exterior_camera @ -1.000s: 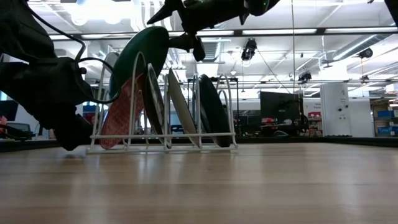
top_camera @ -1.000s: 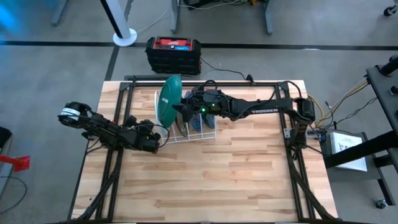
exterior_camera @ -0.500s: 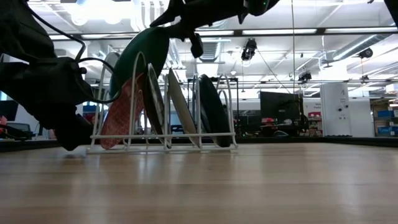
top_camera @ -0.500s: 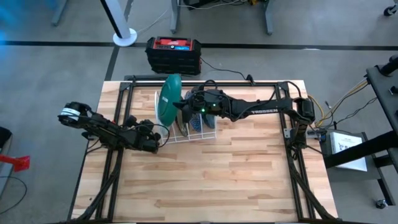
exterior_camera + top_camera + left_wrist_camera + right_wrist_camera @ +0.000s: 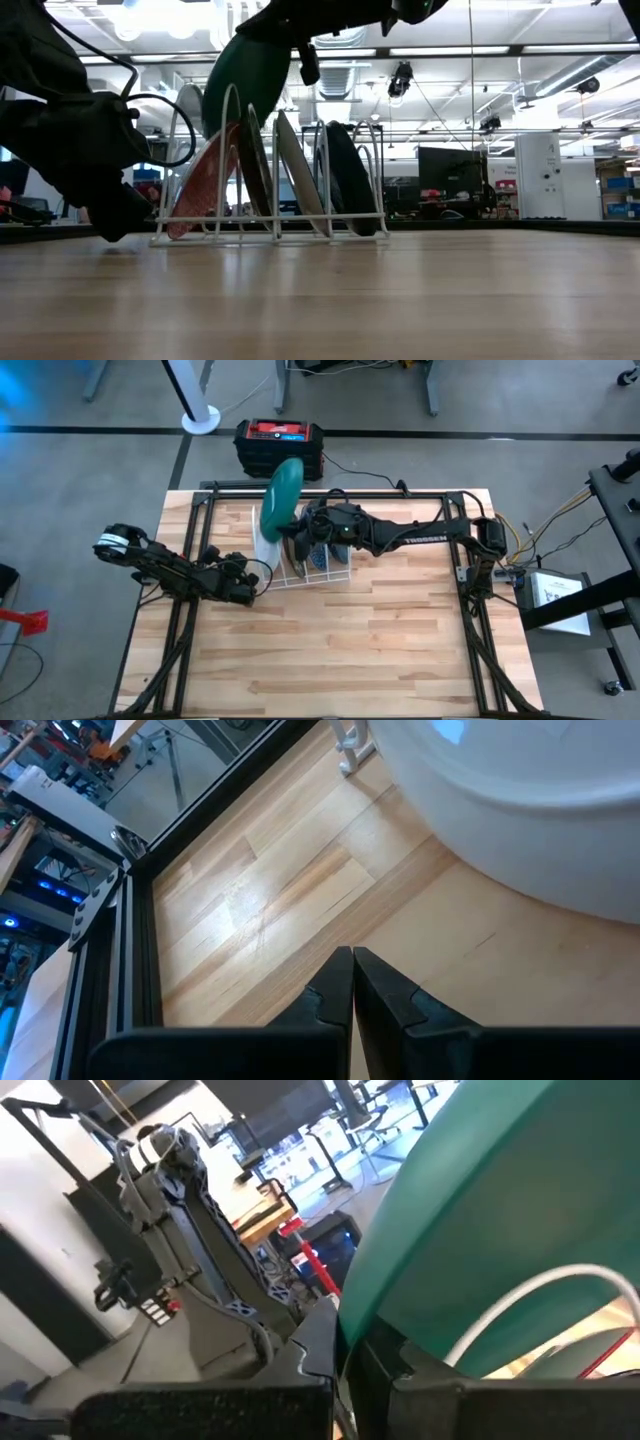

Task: Sort dishes
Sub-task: Remove the dark green plate from the dish rack

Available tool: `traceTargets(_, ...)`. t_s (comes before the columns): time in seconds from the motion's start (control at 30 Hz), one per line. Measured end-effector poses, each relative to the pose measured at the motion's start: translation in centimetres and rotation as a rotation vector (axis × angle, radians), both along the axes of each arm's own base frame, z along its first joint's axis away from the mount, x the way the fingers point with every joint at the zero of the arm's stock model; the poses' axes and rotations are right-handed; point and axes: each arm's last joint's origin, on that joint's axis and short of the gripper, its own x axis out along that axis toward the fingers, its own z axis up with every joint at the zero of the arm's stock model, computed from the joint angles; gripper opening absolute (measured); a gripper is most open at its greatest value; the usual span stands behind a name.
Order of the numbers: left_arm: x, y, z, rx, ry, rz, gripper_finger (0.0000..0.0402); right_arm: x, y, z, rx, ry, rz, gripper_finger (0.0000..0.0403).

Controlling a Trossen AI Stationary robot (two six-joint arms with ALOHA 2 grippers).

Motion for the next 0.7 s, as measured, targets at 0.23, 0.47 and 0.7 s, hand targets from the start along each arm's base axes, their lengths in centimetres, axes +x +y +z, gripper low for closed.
traceTargets(0.23,-0.1,0.0,0.0,0.001,0.011,0.000,0.0000,-1.1,0.7,2.5,-0.084,-0.063,0.017,0.0001)
traceTargets(0.47,-0.4,0.0,-0.1,-0.032,0.020,0.022,0.0000,-3.7,1.9,5.8,-0.188,-0.056,0.031,0.0000)
traceTargets(0.7,-0.3,-0.2,0.5,-0.107,0.052,0.065,0.0000,-6.8,3.5,7.5,-0.284,0.114,-0.063,0.0000)
